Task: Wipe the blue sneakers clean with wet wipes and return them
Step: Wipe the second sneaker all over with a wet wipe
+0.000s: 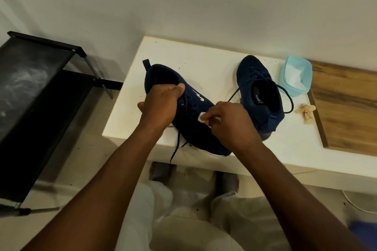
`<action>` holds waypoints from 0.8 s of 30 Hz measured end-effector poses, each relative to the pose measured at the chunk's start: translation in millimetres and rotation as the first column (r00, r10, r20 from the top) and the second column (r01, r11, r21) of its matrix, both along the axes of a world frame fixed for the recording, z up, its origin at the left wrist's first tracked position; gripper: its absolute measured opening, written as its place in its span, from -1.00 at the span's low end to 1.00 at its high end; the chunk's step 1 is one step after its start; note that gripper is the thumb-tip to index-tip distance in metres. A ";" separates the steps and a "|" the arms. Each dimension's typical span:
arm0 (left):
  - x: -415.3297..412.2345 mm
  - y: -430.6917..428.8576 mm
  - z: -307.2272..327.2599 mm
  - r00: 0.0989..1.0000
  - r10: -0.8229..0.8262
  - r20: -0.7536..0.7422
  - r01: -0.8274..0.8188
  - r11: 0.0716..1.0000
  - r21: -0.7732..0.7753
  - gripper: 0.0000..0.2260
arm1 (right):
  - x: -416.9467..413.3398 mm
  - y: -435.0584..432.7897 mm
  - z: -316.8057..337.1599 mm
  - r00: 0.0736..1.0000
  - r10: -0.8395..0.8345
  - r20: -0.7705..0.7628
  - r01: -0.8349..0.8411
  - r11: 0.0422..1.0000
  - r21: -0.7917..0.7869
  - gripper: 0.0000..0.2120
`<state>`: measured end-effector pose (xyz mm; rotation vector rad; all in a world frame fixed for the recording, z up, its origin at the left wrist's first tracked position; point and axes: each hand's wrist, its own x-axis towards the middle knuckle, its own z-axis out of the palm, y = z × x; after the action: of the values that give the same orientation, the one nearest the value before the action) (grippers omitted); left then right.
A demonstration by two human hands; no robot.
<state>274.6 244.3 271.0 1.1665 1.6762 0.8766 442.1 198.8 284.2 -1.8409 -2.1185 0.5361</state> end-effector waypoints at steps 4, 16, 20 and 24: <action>0.8 4.2 -3.2 1.000 0.011 0.006 -0.011 1.000 0.002 -0.70 | -27.9 16.2 7.0 0.993 0.024 -0.113 0.010 0.957 0.289 -0.82; 0.9 4.5 10.9 0.967 0.174 0.184 -0.185 0.982 0.048 -0.71 | 1.1 -0.7 2.9 0.979 -0.099 -0.176 0.148 0.946 0.289 -0.82; -15.4 3.9 10.1 0.997 0.078 -0.002 -0.077 0.987 0.138 -0.68 | -7.6 14.3 -15.0 0.910 -0.159 -0.383 0.258 0.940 0.222 -0.89; -9.3 -2.0 12.6 0.945 -0.027 -0.325 0.067 0.991 0.113 -0.74 | -10.9 23.5 -31.3 0.828 -0.244 -0.505 0.336 0.937 0.098 -0.91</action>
<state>265.3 242.3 283.6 1.4929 1.8664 0.7990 431.2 222.3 252.9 -1.6632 -1.4704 0.6247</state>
